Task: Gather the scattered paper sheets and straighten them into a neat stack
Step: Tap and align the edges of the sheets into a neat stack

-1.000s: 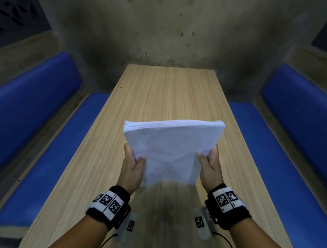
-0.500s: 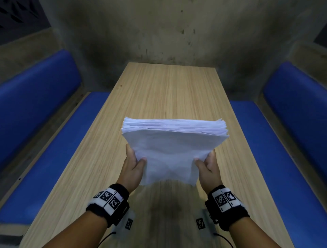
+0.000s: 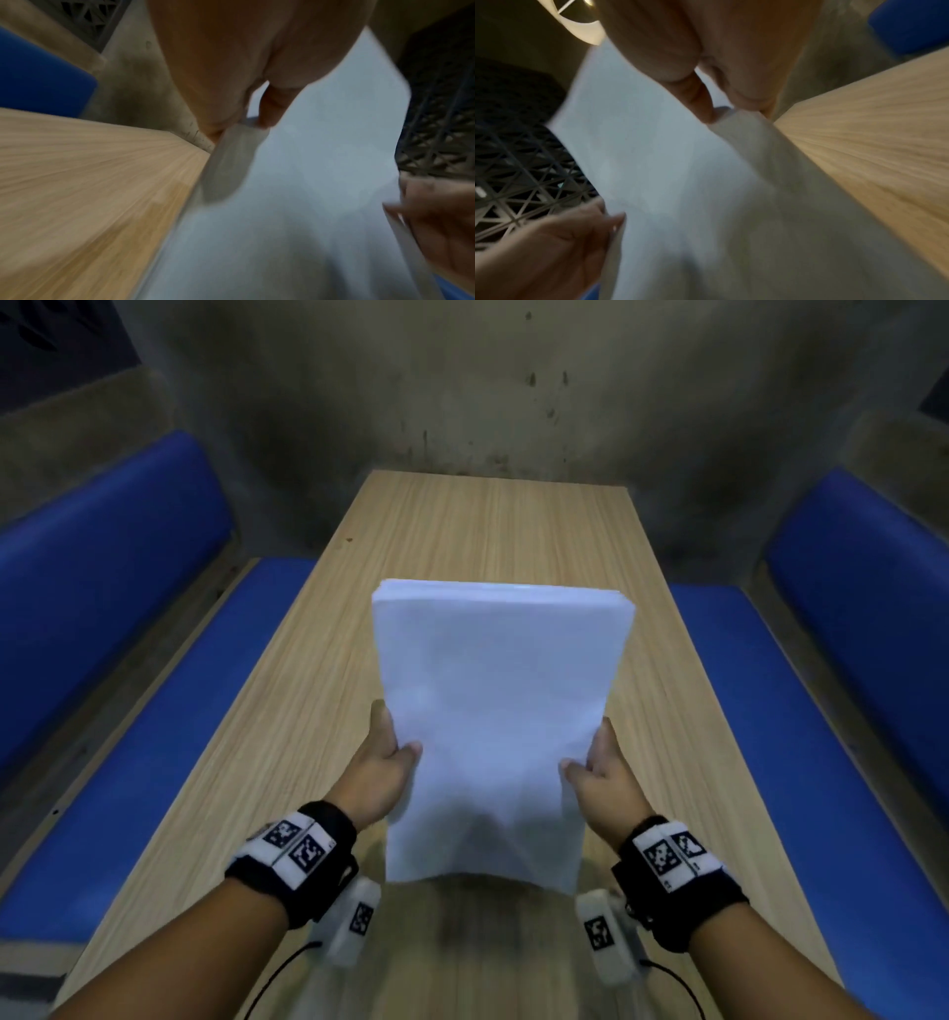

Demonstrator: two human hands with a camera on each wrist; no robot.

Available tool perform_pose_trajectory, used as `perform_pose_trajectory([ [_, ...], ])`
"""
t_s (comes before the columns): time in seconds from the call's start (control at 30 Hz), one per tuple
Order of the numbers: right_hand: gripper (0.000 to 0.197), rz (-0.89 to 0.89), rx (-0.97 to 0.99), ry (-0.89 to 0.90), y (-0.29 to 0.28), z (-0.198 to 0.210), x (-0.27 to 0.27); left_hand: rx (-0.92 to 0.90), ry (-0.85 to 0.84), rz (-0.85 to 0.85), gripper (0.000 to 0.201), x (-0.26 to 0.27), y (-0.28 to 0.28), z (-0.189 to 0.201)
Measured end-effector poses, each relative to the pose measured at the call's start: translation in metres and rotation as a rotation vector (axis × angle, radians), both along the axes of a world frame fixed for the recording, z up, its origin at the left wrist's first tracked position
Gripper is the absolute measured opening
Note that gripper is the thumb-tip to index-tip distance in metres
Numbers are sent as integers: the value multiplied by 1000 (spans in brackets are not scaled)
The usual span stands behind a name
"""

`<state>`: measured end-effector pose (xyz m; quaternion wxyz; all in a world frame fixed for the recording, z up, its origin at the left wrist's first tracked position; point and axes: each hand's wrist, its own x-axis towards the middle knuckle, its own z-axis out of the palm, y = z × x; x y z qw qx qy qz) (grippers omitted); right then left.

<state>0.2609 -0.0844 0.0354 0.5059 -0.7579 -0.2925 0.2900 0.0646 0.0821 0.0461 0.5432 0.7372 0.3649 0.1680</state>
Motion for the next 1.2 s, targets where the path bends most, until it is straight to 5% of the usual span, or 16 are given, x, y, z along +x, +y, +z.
perform_pose_trajectory([
  [0.1, 44, 37, -173, 91, 7, -9, 5, -222, 156, 24, 51, 9, 9, -11],
  [0.2, 25, 85, -427, 53, 14, -28, 11, -258, 379, 21, 55, 19, 11, -34],
  [0.43, 47, 162, -707, -61, 36, -49, 7, -57, 609, 58, 52, 38, 10, -68],
  [0.53, 25, 157, -739, -67, 38, -54, 6, -26, 645, 36, 27, 43, 6, -70],
  [0.77, 47, 94, -720, -179, 35, -64, 4, 102, 666, 56, 41, 44, 0, -71],
  [0.87, 61, 31, -589, -205, 28, -69, 7, 196, 590, 72, 62, 35, 2, -80],
  [0.93, 68, 65, -588, -405, 21, -68, 9, 424, 646, 8, 68, 26, 5, -84],
  [1.03, 45, 255, -699, -818, 13, -65, 11, 704, 698, -188, 44, 18, 8, -84],
  [1.1, 46, 381, -740, -863, 9, -63, 16, 739, 737, -329, 51, 11, 14, -81],
  [1.2, 91, 544, -821, -752, 0, -63, 26, 702, 874, -545, 95, -2, 24, -76],
])
